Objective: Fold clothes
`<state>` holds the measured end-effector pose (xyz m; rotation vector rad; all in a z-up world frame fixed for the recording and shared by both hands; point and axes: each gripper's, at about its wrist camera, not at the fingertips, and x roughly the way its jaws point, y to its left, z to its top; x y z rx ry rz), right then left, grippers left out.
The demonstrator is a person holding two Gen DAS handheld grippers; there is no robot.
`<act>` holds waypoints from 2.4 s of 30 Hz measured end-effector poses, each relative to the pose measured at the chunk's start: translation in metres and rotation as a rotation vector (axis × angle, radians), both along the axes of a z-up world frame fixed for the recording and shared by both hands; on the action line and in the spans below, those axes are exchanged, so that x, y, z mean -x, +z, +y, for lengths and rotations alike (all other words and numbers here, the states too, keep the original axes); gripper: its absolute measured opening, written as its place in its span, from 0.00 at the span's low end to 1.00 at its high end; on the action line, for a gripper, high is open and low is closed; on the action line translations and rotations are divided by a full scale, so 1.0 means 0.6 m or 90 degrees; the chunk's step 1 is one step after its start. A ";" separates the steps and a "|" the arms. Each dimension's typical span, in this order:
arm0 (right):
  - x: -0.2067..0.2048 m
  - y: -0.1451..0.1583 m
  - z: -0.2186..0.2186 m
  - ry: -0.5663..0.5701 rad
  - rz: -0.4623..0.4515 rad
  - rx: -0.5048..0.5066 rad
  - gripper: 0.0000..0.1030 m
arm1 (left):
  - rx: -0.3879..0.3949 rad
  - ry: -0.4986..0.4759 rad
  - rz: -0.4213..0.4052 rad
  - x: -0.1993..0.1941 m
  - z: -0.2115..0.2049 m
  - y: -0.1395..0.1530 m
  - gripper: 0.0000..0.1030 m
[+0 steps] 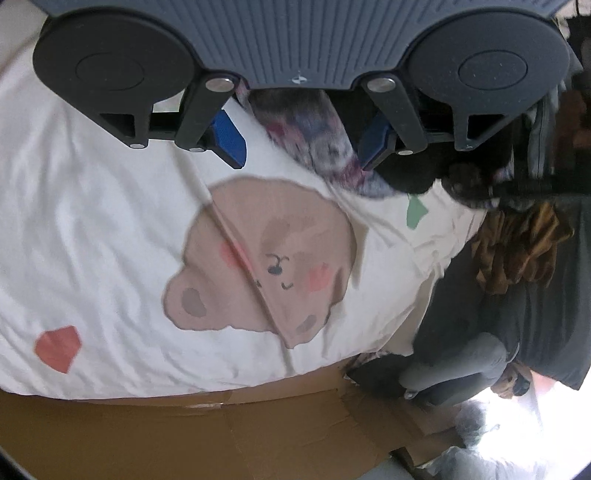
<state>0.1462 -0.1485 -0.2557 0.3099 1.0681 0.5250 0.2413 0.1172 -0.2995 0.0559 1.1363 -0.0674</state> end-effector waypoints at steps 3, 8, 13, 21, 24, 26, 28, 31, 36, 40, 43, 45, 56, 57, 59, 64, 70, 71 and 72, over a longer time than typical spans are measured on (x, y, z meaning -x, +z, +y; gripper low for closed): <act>-0.020 -0.007 0.025 0.015 -0.002 0.006 0.65 | 0.003 0.009 0.014 0.008 0.023 -0.004 0.24; -0.031 -0.019 0.056 0.037 0.003 0.020 0.65 | 0.001 0.060 0.021 0.045 0.082 0.013 0.17; -0.042 -0.032 0.086 0.058 0.009 0.034 0.65 | 0.005 0.122 0.029 0.098 0.141 0.025 0.15; -0.029 -0.047 0.102 0.101 0.033 0.061 0.65 | -0.010 0.178 0.060 0.165 0.193 0.026 0.14; -0.023 -0.050 0.105 0.115 0.031 0.068 0.65 | -0.014 0.195 0.077 0.184 0.205 0.021 0.14; -0.020 -0.049 0.106 0.120 0.029 0.071 0.65 | -0.016 0.206 0.089 0.196 0.210 0.015 0.14; -0.018 -0.050 0.105 0.121 0.030 0.071 0.65 | -0.017 0.216 0.101 0.209 0.216 0.008 0.14; -0.015 -0.050 0.104 0.129 0.027 0.076 0.65 | -0.028 0.224 0.129 0.227 0.217 -0.009 0.16; 0.001 -0.052 0.098 0.135 0.023 0.085 0.65 | -0.055 0.180 0.143 0.256 0.212 0.013 0.25; 0.011 -0.052 0.093 0.135 0.022 0.090 0.65 | -0.058 0.196 0.115 0.257 0.229 0.050 0.32; 0.016 -0.051 0.090 0.134 0.025 0.093 0.65 | -0.049 0.204 0.091 0.252 0.242 0.065 0.32; 0.016 -0.047 0.087 0.134 0.028 0.093 0.65 | -0.056 0.204 0.086 0.247 0.247 0.059 0.32; -0.024 0.003 0.104 0.138 -0.036 0.076 0.60 | -0.030 0.216 0.124 0.231 0.253 -0.011 0.32; -0.030 0.003 0.109 0.137 -0.042 0.080 0.53 | -0.024 0.221 0.126 0.232 0.255 -0.015 0.32; -0.044 -0.001 0.119 0.131 -0.056 0.089 0.42 | -0.008 0.231 0.126 0.235 0.259 -0.021 0.32; -0.059 -0.024 0.151 0.147 -0.054 0.113 0.39 | 0.010 0.235 0.130 0.244 0.259 -0.033 0.32; -0.024 -0.032 0.174 0.181 -0.083 0.156 0.40 | 0.017 0.237 0.130 0.250 0.258 -0.039 0.32; -0.019 -0.032 0.175 0.181 -0.087 0.159 0.40 | 0.018 0.237 0.129 0.251 0.258 -0.039 0.33; -0.014 -0.032 0.175 0.181 -0.089 0.162 0.40 | 0.019 0.238 0.128 0.251 0.258 -0.040 0.33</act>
